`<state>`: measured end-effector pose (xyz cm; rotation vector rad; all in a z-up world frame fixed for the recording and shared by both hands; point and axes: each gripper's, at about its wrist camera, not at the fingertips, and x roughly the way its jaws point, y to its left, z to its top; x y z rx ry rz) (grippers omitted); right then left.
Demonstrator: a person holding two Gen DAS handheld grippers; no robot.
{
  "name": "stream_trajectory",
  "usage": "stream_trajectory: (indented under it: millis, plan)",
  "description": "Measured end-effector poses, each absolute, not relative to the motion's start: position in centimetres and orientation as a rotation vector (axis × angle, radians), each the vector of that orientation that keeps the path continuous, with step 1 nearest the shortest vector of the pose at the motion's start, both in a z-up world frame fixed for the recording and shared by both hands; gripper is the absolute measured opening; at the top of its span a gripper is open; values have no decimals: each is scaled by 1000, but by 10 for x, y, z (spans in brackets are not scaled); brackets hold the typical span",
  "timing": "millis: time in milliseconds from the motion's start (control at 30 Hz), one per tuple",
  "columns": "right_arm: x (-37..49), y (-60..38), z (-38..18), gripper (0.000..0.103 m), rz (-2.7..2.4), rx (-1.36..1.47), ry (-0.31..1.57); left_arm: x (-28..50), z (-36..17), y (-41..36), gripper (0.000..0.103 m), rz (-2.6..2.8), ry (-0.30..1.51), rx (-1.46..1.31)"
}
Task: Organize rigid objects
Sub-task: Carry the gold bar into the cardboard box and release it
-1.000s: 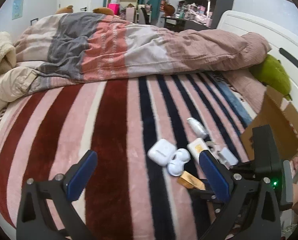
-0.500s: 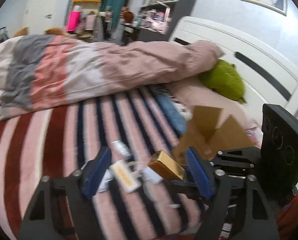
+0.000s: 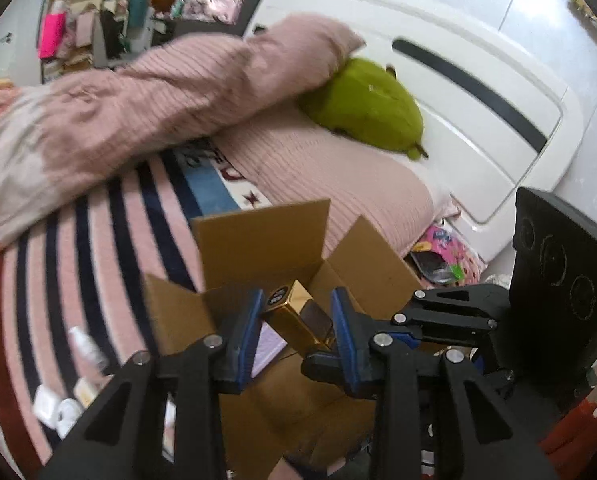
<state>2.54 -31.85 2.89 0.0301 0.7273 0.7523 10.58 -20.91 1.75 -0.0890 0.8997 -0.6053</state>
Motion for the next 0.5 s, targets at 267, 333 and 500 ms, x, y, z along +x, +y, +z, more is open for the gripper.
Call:
stream_trajectory:
  millis: [267, 333, 500]
  plan:
    - [56, -316, 2, 13, 738, -27, 946, 116, -8, -227, 36, -561, 1026, -36]
    - [58, -311, -2, 14, 718, -56, 973, 112, -5, -226, 52, -537, 1014, -8]
    - [55, -309, 0, 21, 685, -64, 967, 96, 17, -196, 72, -499, 922, -21]
